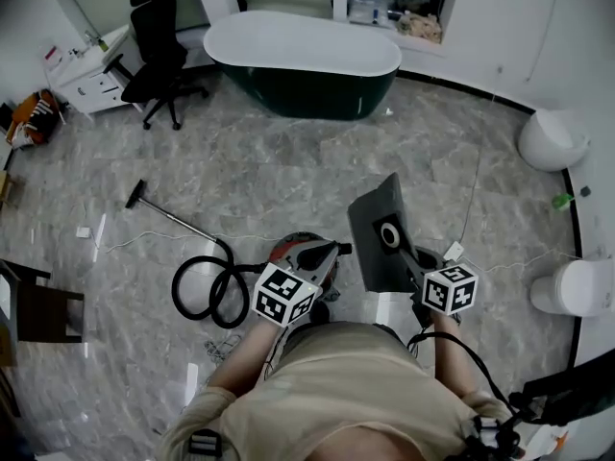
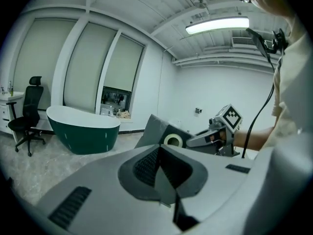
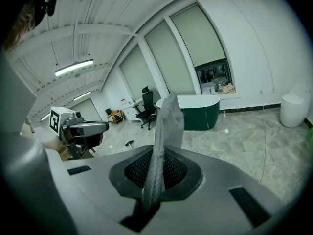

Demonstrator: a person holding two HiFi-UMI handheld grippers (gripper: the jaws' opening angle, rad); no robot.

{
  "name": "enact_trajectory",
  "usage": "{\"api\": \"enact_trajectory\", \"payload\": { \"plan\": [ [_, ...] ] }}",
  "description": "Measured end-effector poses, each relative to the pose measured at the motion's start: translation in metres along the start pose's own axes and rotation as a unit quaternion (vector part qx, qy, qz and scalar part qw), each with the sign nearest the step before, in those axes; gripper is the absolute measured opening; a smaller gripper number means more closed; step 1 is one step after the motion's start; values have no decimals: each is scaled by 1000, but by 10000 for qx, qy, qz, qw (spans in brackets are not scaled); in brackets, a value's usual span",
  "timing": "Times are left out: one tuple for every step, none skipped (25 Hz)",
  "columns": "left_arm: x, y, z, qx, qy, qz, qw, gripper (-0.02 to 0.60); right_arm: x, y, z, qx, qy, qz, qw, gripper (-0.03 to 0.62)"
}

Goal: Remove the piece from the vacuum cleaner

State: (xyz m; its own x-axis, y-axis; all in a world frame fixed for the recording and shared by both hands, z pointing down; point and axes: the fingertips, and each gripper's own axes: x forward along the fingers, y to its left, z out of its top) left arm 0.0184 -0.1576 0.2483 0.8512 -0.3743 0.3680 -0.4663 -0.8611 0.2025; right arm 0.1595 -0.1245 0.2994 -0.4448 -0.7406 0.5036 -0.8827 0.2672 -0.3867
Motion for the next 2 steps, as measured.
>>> {"api": "enact_trajectory", "payload": {
  "plan": [
    [3,-8,-3,28,43,-36,10000,3,-9,-1,-5,-5,-38,-21,10000,20],
    [6,-17,-6,56,87,-73,9999,3,-18,-3,-9,-7,-76,-42,10000,20]
  ]
}}
